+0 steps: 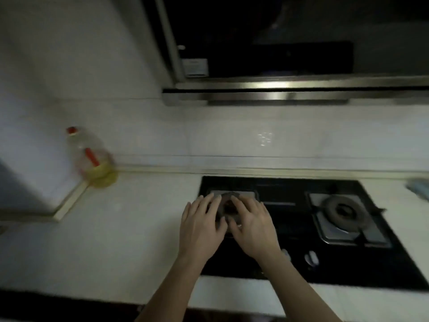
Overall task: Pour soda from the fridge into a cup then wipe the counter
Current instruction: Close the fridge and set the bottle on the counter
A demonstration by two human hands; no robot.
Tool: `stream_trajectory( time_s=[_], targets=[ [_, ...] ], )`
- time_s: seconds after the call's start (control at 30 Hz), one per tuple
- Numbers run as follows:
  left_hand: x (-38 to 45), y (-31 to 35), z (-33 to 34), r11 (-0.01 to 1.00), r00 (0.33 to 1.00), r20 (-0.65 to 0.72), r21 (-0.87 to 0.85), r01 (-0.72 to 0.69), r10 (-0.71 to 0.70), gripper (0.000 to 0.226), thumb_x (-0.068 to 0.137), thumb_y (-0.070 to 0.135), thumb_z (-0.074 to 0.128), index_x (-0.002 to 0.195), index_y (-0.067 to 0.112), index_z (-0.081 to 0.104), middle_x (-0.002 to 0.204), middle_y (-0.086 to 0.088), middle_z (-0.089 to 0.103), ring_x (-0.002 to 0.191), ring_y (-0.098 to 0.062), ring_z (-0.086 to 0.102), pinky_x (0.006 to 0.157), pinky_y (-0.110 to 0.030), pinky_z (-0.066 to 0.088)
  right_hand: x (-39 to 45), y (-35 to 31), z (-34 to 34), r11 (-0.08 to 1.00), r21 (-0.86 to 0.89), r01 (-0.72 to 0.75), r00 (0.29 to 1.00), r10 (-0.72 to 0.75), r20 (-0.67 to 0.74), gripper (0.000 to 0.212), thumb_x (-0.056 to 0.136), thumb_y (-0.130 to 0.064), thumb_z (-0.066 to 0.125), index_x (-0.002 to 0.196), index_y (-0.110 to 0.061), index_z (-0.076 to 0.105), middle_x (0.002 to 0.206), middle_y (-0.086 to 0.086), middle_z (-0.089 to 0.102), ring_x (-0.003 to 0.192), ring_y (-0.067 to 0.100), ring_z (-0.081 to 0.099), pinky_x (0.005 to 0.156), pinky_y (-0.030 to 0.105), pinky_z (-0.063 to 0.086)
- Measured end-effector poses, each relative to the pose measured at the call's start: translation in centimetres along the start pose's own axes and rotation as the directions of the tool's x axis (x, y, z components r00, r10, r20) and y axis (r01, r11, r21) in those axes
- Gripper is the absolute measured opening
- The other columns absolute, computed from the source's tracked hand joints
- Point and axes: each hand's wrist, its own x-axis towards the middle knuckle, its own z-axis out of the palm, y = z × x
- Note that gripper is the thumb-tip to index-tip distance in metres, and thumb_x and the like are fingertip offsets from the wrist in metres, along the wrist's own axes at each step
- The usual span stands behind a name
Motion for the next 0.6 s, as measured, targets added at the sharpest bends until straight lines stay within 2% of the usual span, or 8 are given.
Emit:
stream_trajectory(
  time_s=[0.13, 0.27, 0.4, 0.47, 0.6],
  targets=[
    [3.0, 4.8, 2.7, 0.966, 0.97, 0.064, -0.125, -0.225, 0.234, 0.056, 0.088, 0.045, 0.041, 0.138, 0.023, 0.055, 0.142, 0.002, 0.056, 0.132, -0.02, 0.049, 0.111, -0.046, 0.04, -3.1, 3.9, -2.3, 0.962, -0.1, -0.256, 0.965, 0.247, -0.09, 0.053, 0.092, -0.047, 0.044, 0.139, -0.024, 0.049, 0.139, 0.003, 0.055, 0.133, 0.024, 0.045, 0.111, 0.046, 0.036],
    [3.1, 9.9, 4.9, 0.868, 0.875, 0.127, -0.252, -0.428, 0.468, 0.054, 0.088, 0.042, 0.05, 0.138, 0.022, 0.057, 0.141, 0.001, 0.057, 0.133, -0.022, 0.05, 0.105, -0.05, 0.044, -7.9, 6.3, -5.3, 0.846, -0.156, -0.511, 0.855, 0.481, -0.193, 0.058, 0.091, -0.048, 0.039, 0.143, -0.024, 0.045, 0.14, 0.003, 0.052, 0.134, 0.024, 0.043, 0.113, 0.045, 0.032],
    [0.2, 14.8, 6.4, 0.72, 0.749, 0.125, -0.415, -0.557, 0.651, 0.053, 0.088, 0.042, 0.047, 0.133, 0.018, 0.061, 0.136, -0.003, 0.061, 0.128, -0.027, 0.055, 0.1, -0.053, 0.048, -14.1, 6.5, -7.4, 0.682, -0.139, -0.718, 0.682, 0.649, -0.336, 0.054, 0.092, -0.047, 0.045, 0.141, -0.024, 0.046, 0.136, 0.0, 0.054, 0.131, 0.023, 0.045, 0.11, 0.046, 0.036],
    [-2.0, 17.2, 6.9, 0.635, 0.667, 0.126, -0.475, -0.61, 0.735, 0.056, 0.087, 0.043, 0.043, 0.132, 0.016, 0.062, 0.135, -0.004, 0.062, 0.127, -0.027, 0.055, 0.1, -0.052, 0.048, -17.6, 6.0, -8.2, 0.591, -0.123, -0.797, 0.587, 0.711, -0.387, 0.054, 0.09, -0.044, 0.047, 0.14, -0.023, 0.048, 0.135, 0.002, 0.056, 0.129, 0.024, 0.048, 0.109, 0.047, 0.038],
    [-6.7, 21.6, 6.7, 0.462, 0.499, 0.09, -0.545, -0.7, 0.862, 0.053, 0.086, 0.039, 0.049, 0.131, 0.014, 0.062, 0.132, -0.006, 0.063, 0.124, -0.028, 0.057, 0.099, -0.052, 0.049, -24.9, 4.8, -10.0, 0.409, -0.073, -0.91, 0.395, 0.798, -0.455, 0.051, 0.088, -0.037, 0.054, 0.137, -0.021, 0.05, 0.132, 0.003, 0.056, 0.126, 0.025, 0.049, 0.107, 0.048, 0.039]
  ],
)
